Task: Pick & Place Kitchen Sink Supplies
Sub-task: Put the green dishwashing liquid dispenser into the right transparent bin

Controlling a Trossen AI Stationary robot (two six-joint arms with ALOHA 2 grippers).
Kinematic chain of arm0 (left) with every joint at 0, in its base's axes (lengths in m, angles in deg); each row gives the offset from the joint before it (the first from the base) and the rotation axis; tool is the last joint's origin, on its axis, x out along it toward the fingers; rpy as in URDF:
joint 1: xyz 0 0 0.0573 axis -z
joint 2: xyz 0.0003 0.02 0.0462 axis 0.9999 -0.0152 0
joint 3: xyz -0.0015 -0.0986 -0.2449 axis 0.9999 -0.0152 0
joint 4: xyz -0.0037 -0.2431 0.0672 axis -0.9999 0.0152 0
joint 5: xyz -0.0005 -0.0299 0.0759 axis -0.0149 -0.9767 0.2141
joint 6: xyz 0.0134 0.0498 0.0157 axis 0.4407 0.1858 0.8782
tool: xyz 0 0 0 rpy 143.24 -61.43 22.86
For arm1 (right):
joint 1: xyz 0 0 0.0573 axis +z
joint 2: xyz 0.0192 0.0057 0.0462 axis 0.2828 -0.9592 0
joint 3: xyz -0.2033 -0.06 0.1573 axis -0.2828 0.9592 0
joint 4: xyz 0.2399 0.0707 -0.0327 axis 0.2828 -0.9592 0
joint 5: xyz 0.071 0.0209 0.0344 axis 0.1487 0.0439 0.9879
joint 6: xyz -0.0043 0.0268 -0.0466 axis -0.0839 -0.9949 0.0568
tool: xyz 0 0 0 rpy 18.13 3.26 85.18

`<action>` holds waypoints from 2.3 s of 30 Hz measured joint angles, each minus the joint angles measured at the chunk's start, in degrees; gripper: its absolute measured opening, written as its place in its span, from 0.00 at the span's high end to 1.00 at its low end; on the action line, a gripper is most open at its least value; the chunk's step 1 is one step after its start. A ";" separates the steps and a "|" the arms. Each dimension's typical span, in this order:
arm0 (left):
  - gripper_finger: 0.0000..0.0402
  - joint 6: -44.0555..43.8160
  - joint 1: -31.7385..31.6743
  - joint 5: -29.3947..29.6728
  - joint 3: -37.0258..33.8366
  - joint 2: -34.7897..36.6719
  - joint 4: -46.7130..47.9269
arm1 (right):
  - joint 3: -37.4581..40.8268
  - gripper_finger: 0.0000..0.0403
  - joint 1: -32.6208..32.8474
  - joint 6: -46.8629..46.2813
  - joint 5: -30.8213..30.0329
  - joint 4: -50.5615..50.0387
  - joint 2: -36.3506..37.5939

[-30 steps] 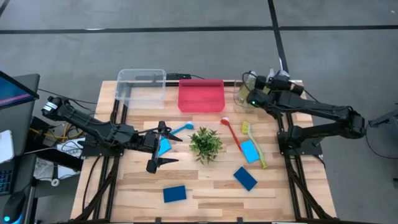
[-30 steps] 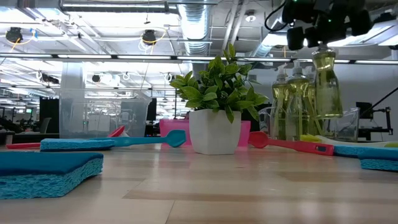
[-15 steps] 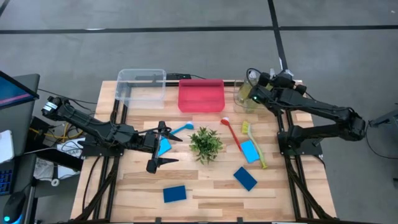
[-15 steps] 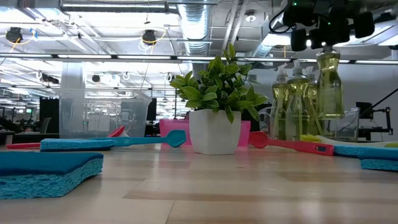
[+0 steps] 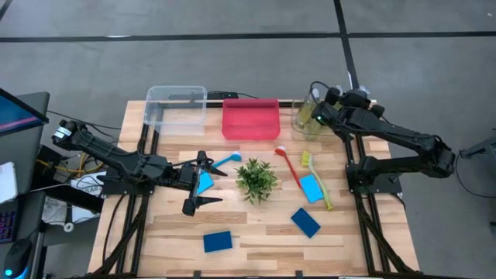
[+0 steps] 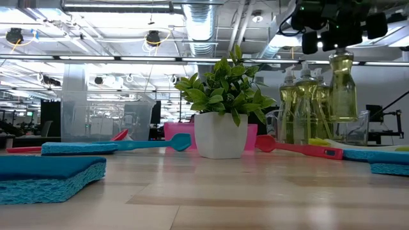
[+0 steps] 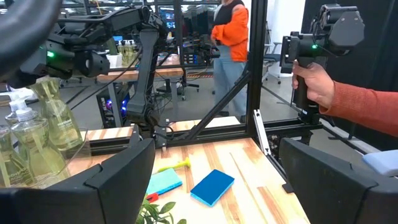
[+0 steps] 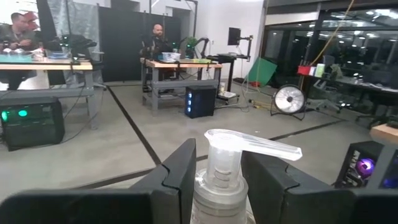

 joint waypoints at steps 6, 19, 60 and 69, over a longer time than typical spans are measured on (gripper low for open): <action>0.14 0.00 0.00 0.02 0.00 0.00 0.00 | 0.00 0.74 0.40 0.01 -0.02 -0.84 -1.04; 0.14 0.00 0.00 0.01 0.00 0.01 0.00 | -0.02 0.74 2.10 -0.18 1.02 -1.41 -4.84; 0.14 -0.15 0.00 0.01 0.00 -0.02 0.00 | -0.08 0.43 2.58 3.09 8.57 -3.28 -4.92; 0.14 -0.15 0.00 0.01 0.00 -0.02 0.00 | -0.09 0.43 4.09 4.95 9.23 -3.30 -4.94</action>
